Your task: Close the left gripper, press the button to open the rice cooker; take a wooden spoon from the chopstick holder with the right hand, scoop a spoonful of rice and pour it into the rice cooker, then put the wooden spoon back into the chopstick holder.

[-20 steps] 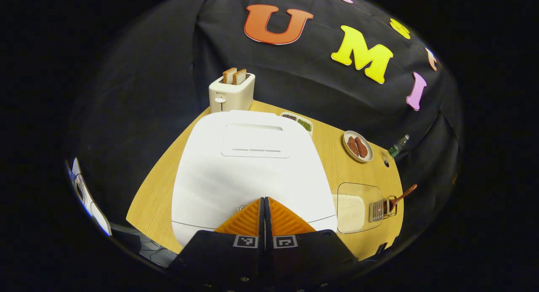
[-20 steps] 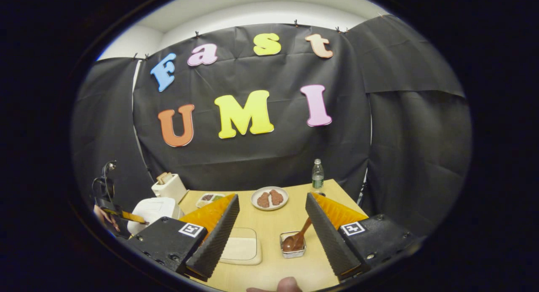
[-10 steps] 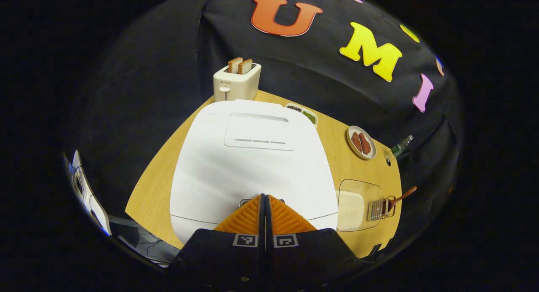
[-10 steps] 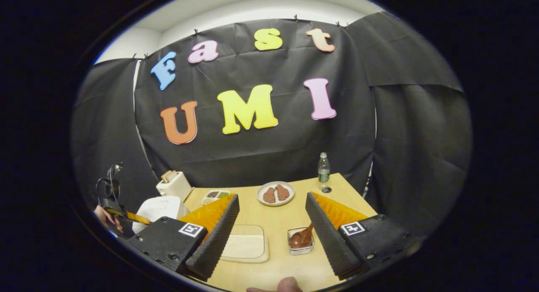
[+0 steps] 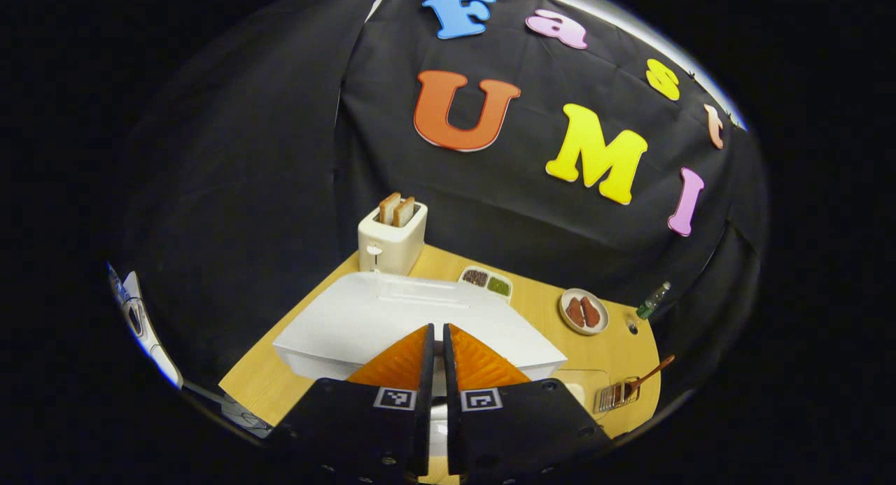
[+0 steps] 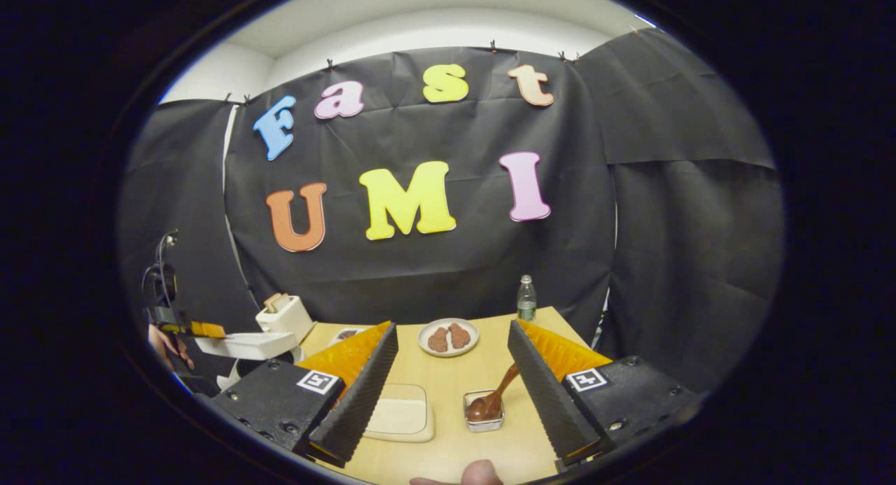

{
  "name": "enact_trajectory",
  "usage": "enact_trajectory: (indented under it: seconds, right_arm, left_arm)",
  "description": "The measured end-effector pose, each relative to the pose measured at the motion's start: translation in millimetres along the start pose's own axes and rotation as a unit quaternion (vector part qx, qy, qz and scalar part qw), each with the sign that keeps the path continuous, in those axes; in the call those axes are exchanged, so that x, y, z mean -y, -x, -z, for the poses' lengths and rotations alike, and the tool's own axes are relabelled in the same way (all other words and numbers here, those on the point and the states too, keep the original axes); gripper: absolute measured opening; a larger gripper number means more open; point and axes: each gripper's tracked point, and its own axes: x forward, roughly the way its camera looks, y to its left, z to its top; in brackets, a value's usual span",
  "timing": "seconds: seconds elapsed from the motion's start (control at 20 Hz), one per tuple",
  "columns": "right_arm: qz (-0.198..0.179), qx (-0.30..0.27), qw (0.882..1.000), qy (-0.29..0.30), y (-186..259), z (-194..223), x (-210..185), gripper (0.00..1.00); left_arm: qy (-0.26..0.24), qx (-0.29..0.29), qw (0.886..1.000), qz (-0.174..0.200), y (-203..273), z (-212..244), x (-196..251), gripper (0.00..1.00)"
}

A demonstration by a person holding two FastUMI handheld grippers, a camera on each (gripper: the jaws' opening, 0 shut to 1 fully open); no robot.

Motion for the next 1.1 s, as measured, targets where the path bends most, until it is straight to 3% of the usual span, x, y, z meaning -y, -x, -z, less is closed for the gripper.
enact_trajectory:
  seconds: [0.05,0.2,0.4,0.5,0.55,0.6,0.7,1.1]
  right_arm:
    - [0.002,0.001,1.000,0.002,2,-1,2,1.00]
    - [0.004,-0.001,1.000,0.001,6,0,7,0.99]
    - [-0.001,-0.004,1.000,-0.001,12,2,9,1.00]
    - [-0.002,-0.004,1.000,0.001,15,4,12,0.99]
    - [-0.003,-0.004,1.000,0.001,16,5,13,0.99]
    - [-0.004,-0.005,1.000,0.000,18,7,15,0.99]
    - [-0.006,-0.007,1.000,-0.006,20,10,18,0.99]
    - [-0.014,-0.012,1.000,-0.012,18,23,34,0.99]
  left_arm:
    - [-0.004,0.027,1.000,0.007,1,-14,4,0.12]
    - [-0.020,0.088,0.996,0.005,8,-50,4,0.36]
    - [-0.028,0.147,0.989,0.011,30,-80,12,0.55]
    - [-0.035,0.175,0.984,0.013,49,-88,20,0.61]
    - [-0.040,0.191,0.981,0.012,58,-92,22,0.58]
    - [-0.044,0.204,0.978,0.013,69,-92,27,0.81]
    - [-0.053,0.223,0.973,0.019,89,-88,41,0.90]
    - [-0.091,0.229,0.969,0.030,138,-57,82,0.94]
